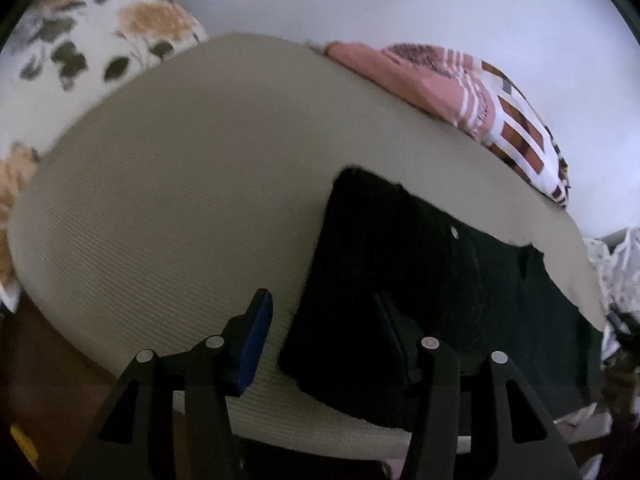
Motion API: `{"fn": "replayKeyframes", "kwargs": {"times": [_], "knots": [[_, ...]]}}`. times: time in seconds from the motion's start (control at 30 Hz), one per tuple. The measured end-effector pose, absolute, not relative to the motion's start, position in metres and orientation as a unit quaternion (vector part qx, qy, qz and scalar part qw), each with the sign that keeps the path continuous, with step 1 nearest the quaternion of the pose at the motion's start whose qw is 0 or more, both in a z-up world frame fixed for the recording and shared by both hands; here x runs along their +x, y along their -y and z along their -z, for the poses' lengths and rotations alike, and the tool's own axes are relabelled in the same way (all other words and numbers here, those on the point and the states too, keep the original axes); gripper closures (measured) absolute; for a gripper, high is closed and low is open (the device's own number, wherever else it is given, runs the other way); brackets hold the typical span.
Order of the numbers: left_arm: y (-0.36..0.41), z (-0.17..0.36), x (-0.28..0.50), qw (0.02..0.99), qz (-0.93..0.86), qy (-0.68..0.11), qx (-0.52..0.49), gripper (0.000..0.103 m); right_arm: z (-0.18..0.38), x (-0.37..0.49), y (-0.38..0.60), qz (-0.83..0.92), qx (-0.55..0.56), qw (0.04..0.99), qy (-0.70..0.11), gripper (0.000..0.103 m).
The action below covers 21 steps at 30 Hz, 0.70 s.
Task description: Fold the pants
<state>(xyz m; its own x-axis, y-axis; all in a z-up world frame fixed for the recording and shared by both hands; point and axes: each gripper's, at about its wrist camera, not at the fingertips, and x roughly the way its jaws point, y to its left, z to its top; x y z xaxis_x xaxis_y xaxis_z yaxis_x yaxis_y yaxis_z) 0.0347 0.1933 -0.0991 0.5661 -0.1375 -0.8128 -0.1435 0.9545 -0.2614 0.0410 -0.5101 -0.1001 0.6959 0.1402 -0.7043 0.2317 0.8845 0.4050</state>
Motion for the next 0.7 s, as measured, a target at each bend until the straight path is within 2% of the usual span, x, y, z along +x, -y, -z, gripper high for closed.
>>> {"fn": "replayKeyframes", "kwargs": {"times": [0.1, 0.17, 0.27, 0.43, 0.7], "knots": [[-0.189, 0.088, 0.032, 0.884, 0.001, -0.445, -0.143, 0.05, 0.081, 0.049, 0.463, -0.191, 0.284, 0.862, -0.374, 0.053], [-0.18, 0.082, 0.029, 0.891, 0.005, -0.435, -0.128, 0.05, 0.069, 0.058, 0.424, -0.243, 0.232, 0.862, -0.379, 0.049], [-0.168, 0.077, 0.024, 0.896, 0.017, -0.43, -0.11, 0.05, 0.065, 0.081, 0.37, -0.293, 0.151, 0.859, -0.392, 0.049], [-0.152, 0.078, 0.019, 0.898, 0.028, -0.432, -0.081, 0.05, 0.082, 0.133, 0.31, -0.334, 0.088, 0.838, -0.423, 0.05], [-0.144, 0.087, 0.025, 0.891, 0.034, -0.446, -0.073, 0.05, 0.115, 0.168, 0.248, -0.348, 0.01, 0.816, -0.462, 0.054]]}}
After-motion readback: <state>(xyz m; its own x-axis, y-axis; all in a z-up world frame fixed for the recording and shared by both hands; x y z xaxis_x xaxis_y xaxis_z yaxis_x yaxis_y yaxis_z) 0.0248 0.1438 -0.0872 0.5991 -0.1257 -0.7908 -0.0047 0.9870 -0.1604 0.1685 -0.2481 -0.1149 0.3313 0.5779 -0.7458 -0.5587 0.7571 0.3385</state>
